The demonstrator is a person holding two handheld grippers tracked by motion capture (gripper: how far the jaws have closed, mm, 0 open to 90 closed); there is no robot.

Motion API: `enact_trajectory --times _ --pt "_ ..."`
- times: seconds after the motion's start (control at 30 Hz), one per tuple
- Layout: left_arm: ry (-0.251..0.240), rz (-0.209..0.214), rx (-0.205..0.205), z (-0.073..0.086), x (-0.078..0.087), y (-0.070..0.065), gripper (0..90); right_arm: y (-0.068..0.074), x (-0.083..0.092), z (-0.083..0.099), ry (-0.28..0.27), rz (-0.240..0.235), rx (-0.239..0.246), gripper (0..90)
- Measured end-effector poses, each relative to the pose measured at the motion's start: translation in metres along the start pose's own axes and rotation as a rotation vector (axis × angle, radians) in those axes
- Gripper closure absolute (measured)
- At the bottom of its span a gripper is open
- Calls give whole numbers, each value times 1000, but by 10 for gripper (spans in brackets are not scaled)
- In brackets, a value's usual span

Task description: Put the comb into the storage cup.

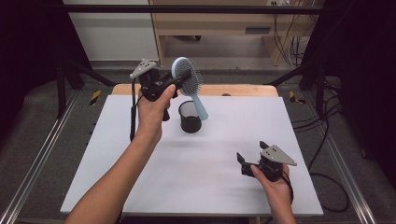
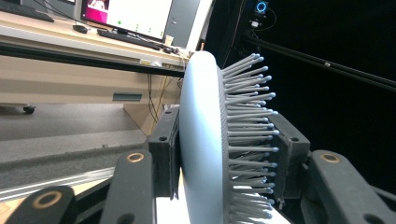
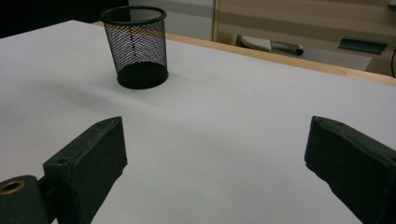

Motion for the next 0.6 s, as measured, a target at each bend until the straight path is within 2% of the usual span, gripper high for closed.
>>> enact_trajectory --times 0.23,0.43,0.6 --pt "-20 0 11 -2 -5 4 530 2 -1 -3 -8 -2 5 61" --pt "-8 -9 19 0 -12 11 530 3 0 -3 1 4 36 58" --pt "-18 -22 30 0 -13 15 530 0 0 -2 0 3 32 58"
Point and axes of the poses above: each handheld gripper's, and its own axes: x roughly backward along the jaws, z roughly out of its underside, y roughly to its left, the point moved 1 cm from there along -x, roughly forward along the jaws, and after that the axes turned 3 degrees about x, right-handed, at the moved point
